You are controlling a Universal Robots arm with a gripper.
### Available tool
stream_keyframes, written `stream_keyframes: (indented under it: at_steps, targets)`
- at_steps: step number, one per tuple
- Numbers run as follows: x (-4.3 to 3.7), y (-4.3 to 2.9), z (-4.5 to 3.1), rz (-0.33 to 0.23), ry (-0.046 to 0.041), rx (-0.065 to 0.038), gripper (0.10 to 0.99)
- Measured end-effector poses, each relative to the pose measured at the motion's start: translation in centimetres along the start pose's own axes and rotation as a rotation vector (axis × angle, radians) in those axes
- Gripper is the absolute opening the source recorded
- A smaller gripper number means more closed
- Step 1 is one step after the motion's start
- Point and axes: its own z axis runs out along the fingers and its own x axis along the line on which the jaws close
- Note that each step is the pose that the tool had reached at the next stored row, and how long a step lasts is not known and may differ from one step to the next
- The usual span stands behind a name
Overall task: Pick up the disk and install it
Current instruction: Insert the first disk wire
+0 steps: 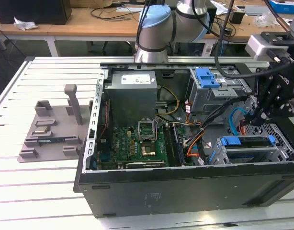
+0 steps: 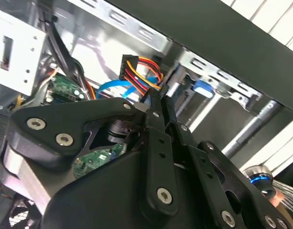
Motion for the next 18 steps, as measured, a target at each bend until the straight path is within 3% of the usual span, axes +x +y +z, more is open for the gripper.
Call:
stream_keyframes:
  at_steps: [2, 3, 6, 18]
  targets:
    - [0.61, 0.05, 0.0, 0.0, -0.0007, 0.0, 0.165]
    - [1.79, 0.1, 0.08, 0.0, -0.0018, 0.0, 0.165]
    - [2.54, 0.1, 0.19, 0.0, -0.0019, 0.0, 0.165]
    - [2.55, 0.1, 0.59, -0.03, -0.0014, 0.0, 0.165]
